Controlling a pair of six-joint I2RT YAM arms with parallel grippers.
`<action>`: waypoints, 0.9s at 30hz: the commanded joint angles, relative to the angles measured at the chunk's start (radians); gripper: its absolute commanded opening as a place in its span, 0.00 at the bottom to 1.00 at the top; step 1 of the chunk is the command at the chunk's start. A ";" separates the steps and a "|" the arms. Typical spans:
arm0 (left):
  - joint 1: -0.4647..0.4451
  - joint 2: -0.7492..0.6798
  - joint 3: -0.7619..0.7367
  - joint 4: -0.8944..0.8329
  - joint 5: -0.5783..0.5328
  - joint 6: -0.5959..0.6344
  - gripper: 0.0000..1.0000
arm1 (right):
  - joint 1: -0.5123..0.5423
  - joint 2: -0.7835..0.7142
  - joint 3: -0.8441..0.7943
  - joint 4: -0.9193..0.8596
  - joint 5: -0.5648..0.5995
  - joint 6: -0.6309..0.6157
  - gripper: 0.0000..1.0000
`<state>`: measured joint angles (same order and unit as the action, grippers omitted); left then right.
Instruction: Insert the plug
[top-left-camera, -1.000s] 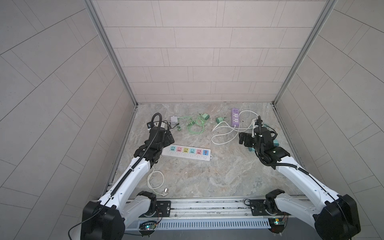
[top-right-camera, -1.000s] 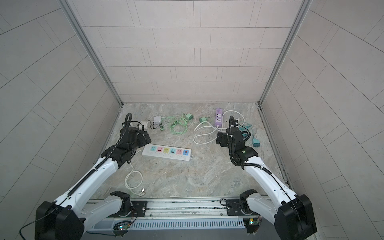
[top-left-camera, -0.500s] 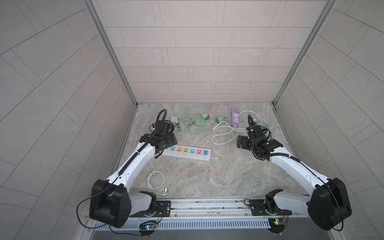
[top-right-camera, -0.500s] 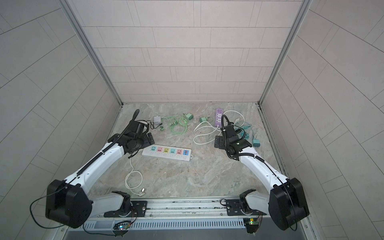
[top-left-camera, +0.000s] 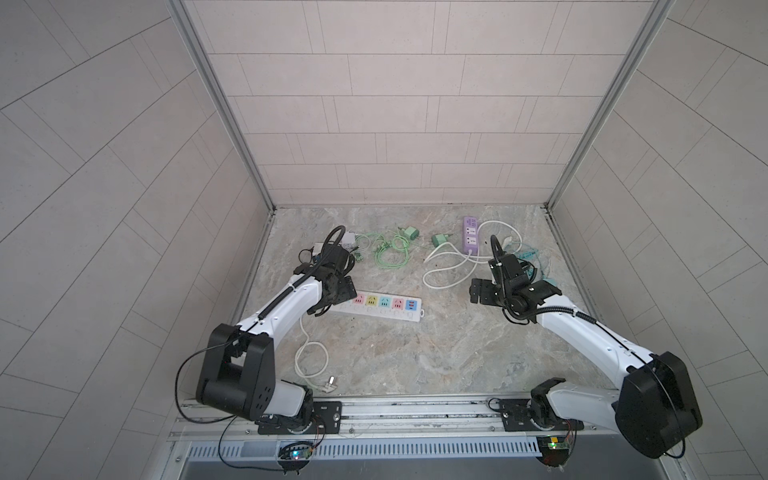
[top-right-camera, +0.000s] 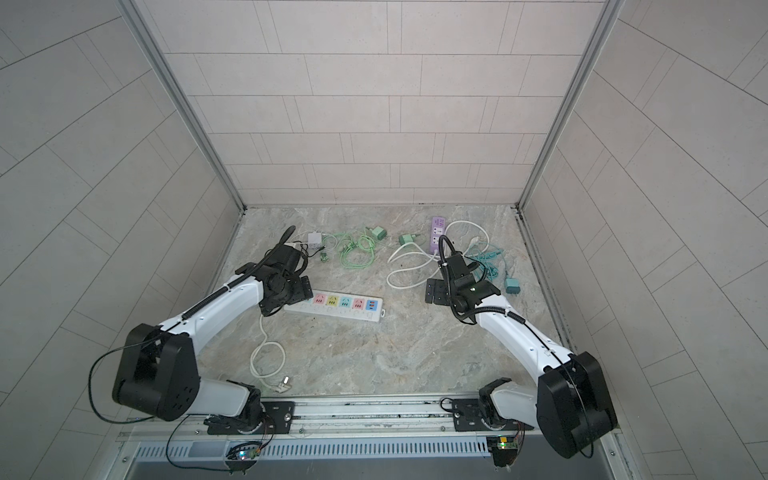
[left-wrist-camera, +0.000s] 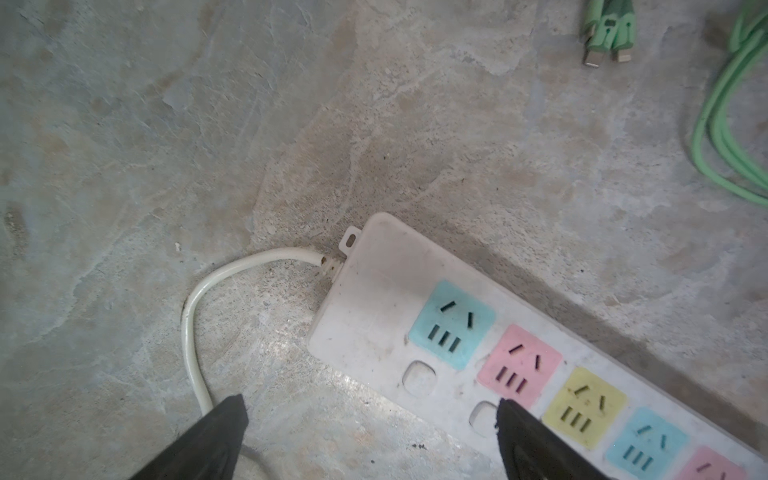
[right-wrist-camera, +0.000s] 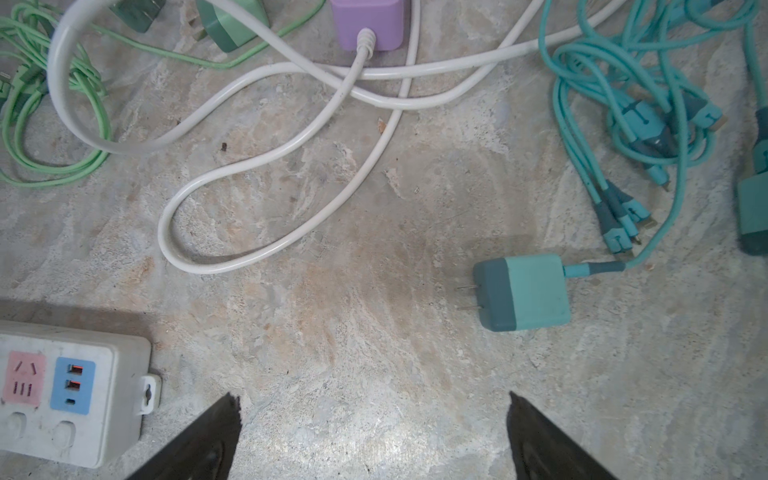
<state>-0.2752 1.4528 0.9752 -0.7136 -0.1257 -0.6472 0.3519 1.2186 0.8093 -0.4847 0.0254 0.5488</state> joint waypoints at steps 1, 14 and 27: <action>0.004 0.069 0.077 -0.035 -0.055 0.008 1.00 | 0.004 0.007 -0.004 -0.027 -0.026 -0.020 0.99; 0.035 0.242 0.114 0.108 0.011 0.094 1.00 | 0.004 -0.001 -0.002 -0.026 -0.067 -0.074 0.99; 0.033 0.241 0.007 0.196 0.239 0.112 1.00 | 0.002 -0.008 -0.015 -0.015 -0.091 -0.094 0.99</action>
<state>-0.2359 1.7100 1.0367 -0.5247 0.0196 -0.5297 0.3519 1.2194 0.8093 -0.4835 -0.0669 0.4702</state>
